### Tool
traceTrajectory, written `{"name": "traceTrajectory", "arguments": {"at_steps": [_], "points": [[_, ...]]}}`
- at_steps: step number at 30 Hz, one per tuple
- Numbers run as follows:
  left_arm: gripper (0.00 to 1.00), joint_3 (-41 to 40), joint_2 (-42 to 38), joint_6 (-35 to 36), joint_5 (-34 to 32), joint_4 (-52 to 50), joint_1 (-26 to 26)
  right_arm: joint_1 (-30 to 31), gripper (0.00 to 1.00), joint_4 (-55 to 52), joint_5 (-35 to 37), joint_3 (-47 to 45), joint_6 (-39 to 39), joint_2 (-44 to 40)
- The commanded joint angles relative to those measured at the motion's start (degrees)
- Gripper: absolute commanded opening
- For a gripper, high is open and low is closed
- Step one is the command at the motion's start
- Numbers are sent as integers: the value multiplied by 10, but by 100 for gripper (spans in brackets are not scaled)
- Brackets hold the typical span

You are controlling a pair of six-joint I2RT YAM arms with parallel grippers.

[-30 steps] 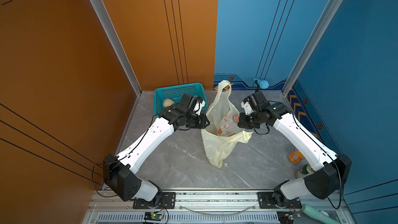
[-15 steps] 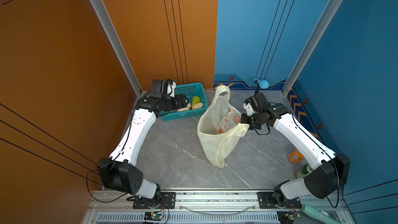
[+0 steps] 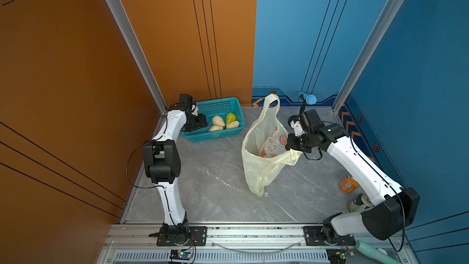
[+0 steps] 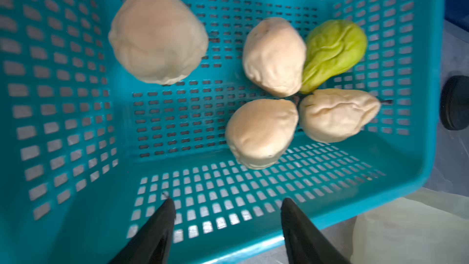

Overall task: Place the pears into plastic bags & tie knots
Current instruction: Adjust the basket at the center of the board.

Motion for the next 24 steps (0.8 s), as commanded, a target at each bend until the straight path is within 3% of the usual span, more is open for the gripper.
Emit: {"name": "traceTrajectory", "arguments": {"at_steps": [1,9,16,20,24], "points": [[69,-22,-23,21,-14,-32,11,-7,0,0,1,-4,-10,-17],[70,-141,-100,20,3,-31,-2,-15,0,-3,0,-4,-11,-26],[74,-222,-179,-13,-2,-30,-105,-25,0,-3,-2,-7,-13,-30],[74,-226,-180,-37,0,-22,-171,-29,0,-3,-4,-6,-14,-32],[74,-209,-179,-51,-4,2,-197,-30,0,-3,-5,-6,-12,-36]]}}
